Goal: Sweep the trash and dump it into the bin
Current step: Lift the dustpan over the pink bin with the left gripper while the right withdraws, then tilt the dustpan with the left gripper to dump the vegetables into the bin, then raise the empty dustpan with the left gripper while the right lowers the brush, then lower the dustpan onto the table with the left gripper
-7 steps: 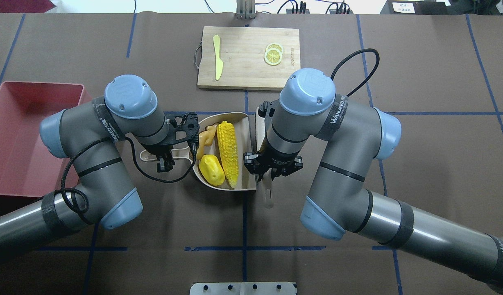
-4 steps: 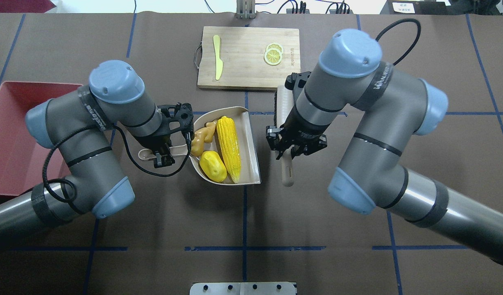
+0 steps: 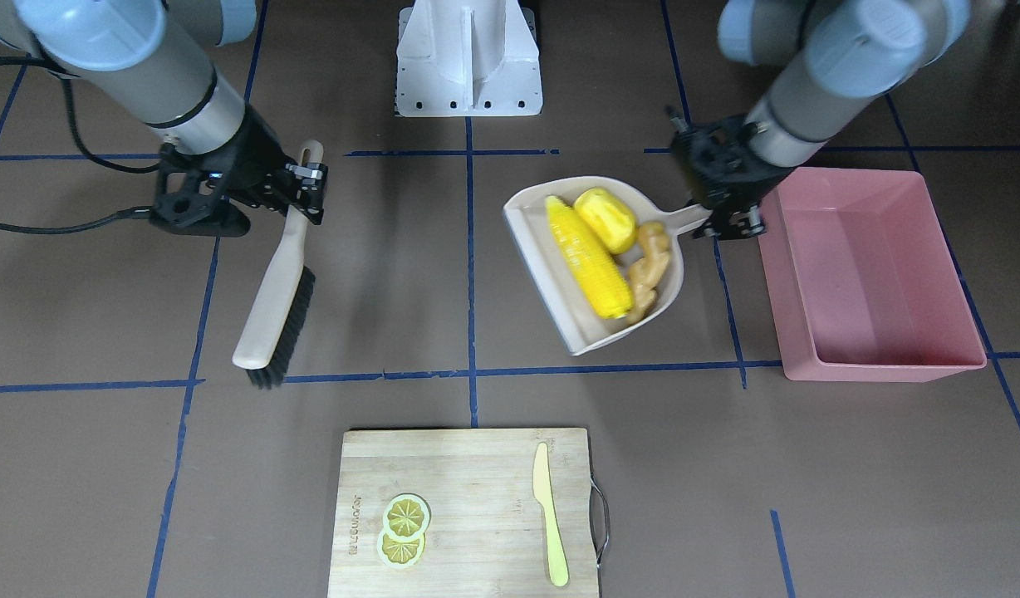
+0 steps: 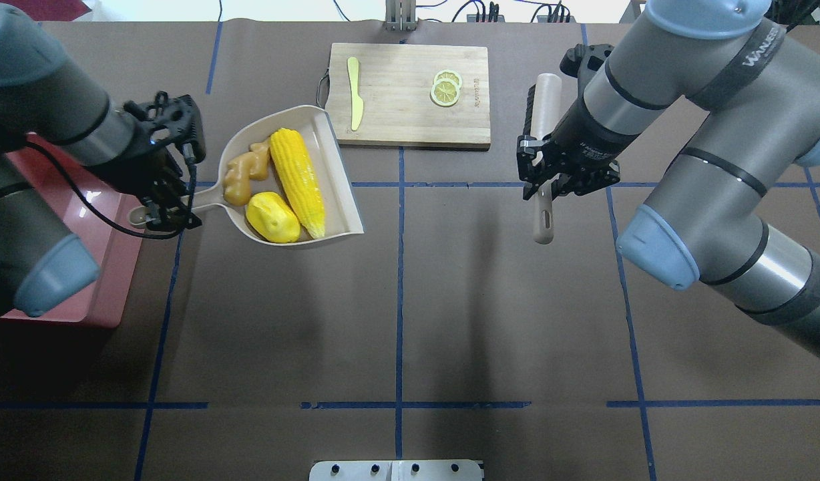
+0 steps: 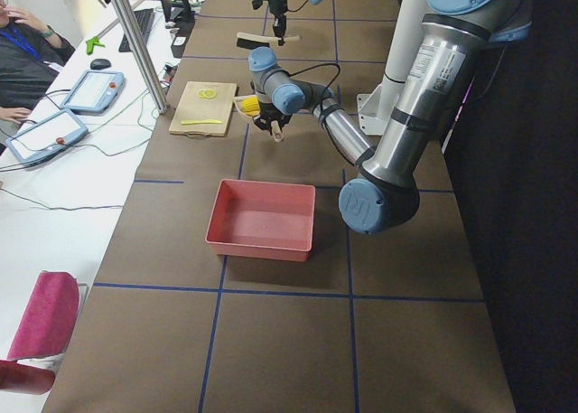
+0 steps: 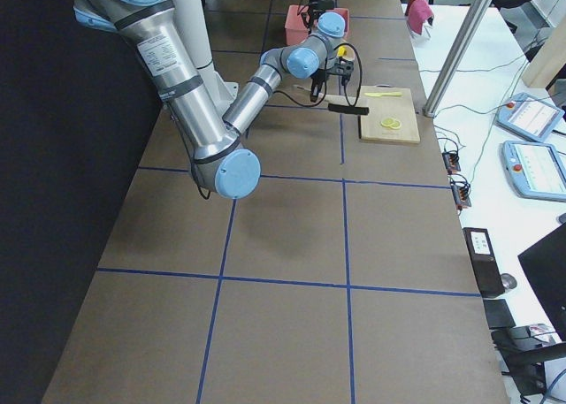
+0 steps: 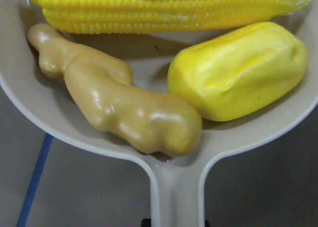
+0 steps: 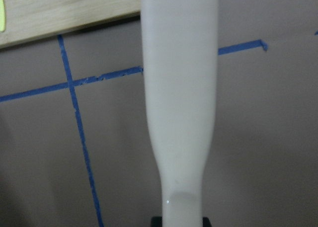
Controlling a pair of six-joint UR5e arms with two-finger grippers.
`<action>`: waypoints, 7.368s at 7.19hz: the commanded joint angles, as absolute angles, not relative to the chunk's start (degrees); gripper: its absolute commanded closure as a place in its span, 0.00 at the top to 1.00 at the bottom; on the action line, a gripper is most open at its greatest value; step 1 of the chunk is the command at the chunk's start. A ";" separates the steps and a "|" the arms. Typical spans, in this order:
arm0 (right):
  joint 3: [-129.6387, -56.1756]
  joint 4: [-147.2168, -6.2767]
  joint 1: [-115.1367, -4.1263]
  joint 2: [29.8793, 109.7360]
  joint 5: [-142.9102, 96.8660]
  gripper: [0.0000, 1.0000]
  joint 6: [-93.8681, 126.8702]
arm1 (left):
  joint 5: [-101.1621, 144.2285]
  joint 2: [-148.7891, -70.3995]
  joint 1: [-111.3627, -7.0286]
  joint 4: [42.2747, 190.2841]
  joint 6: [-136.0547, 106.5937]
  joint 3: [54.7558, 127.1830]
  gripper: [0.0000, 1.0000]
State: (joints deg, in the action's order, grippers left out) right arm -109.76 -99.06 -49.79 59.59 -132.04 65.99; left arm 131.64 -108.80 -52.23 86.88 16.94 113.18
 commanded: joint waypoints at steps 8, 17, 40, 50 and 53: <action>-120.15 -108.19 -59.24 80.92 -131.66 0.00 38.34 | 141.34 -76.92 -83.23 83.76 32.25 120.94 0.00; -120.59 -107.84 -59.15 90.61 -132.27 0.00 33.40 | 101.57 -85.12 -74.29 59.85 40.25 126.37 0.00; -107.57 -75.06 -54.40 102.48 -135.53 0.99 42.98 | 93.43 -94.21 -69.26 50.54 42.36 129.10 0.03; -111.09 -75.15 -68.99 98.26 -132.63 0.99 43.15 | 119.88 -112.82 -47.21 76.77 35.77 112.82 0.02; -109.87 -75.23 -68.99 96.50 -132.36 0.99 42.81 | 119.88 -114.61 -41.94 86.31 35.33 103.46 0.02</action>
State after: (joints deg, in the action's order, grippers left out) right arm -110.32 -75.22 -68.95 96.84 -132.35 43.03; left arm 119.90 -113.95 -44.10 84.12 35.49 106.25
